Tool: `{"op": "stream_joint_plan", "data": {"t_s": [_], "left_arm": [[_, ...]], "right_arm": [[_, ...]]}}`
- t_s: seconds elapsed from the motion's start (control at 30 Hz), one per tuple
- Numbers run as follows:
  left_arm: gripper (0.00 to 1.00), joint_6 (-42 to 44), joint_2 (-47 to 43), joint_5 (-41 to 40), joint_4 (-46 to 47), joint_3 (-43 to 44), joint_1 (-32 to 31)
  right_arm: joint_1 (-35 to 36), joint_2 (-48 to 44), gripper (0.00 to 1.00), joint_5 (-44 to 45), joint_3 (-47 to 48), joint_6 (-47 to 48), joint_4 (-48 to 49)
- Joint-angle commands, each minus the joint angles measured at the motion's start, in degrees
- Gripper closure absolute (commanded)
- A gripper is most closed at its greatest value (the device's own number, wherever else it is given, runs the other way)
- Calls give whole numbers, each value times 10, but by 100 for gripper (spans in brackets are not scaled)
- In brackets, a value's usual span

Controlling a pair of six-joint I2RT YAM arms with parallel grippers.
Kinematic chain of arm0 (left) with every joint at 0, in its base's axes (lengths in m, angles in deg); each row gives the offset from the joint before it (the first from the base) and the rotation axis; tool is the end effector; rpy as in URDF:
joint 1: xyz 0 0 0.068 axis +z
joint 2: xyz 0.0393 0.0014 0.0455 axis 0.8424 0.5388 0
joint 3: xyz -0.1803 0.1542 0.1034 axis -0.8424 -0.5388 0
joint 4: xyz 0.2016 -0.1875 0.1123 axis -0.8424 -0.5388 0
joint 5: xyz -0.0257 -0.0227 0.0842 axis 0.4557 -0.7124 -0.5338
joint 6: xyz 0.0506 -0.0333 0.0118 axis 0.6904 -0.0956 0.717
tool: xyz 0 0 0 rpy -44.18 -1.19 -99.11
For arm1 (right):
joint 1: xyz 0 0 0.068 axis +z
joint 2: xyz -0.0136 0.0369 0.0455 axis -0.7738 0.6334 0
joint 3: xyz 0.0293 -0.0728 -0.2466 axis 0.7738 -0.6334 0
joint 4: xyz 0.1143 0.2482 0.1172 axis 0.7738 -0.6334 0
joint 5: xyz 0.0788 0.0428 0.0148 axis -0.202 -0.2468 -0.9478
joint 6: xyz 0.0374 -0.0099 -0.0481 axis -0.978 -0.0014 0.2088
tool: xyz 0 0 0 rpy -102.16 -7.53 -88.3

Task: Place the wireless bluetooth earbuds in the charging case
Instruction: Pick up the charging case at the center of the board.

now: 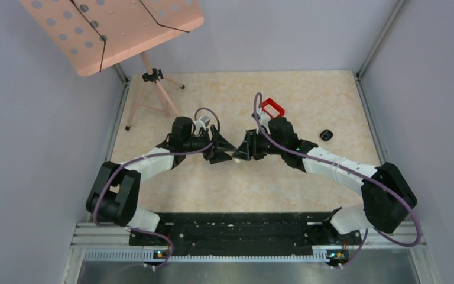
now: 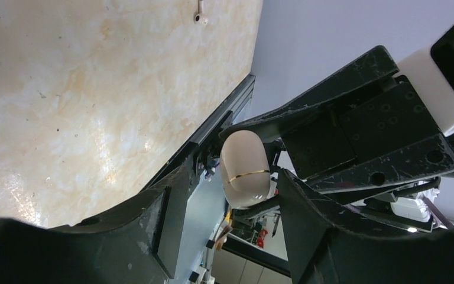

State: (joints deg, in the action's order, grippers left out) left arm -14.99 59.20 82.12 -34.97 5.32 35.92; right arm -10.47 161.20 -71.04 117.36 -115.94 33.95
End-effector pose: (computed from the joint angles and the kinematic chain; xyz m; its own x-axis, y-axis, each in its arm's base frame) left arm 0.2934 -0.1539 0.1587 -0.9673 -0.2523 0.0250 -0.1065 0.3149 -0.9431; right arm 0.2569 0.2401 0.2046 -0.7638 0.0069 -0.6454 -0.5209 0.5839 0.6227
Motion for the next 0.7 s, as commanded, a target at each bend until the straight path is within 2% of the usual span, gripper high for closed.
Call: {"op": "stream_joint_plan", "data": {"t_s": [0.0, 0.1, 0.3, 0.43, 0.47, 0.57, 0.6, 0.67], "left_arm": [[38, 19, 15, 14, 6, 17, -14], [42, 19, 17, 13, 8, 17, -18], [59, 16, 20, 19, 12, 22, -24], [63, 7, 26, 29, 26, 23, -28], [67, 5, 28, 31, 29, 24, -29], [94, 3, 31, 35, 31, 27, -31], [100, 3, 31, 36, 29, 28, -31], [100, 5, 29, 33, 25, 27, -31]], "right_arm": [[11, -3, 77, 0, 30, 10, 17], [11, -2, 77, 0, 31, 13, 14], [12, 3, 76, -5, 31, 11, 19], [14, 9, 75, -4, 32, 10, 22], [15, 10, 75, -5, 33, 10, 21], [15, 11, 75, -1, 33, 9, 21], [15, 12, 75, 1, 33, 8, 21], [15, 12, 73, 6, 34, 6, 19]]}}
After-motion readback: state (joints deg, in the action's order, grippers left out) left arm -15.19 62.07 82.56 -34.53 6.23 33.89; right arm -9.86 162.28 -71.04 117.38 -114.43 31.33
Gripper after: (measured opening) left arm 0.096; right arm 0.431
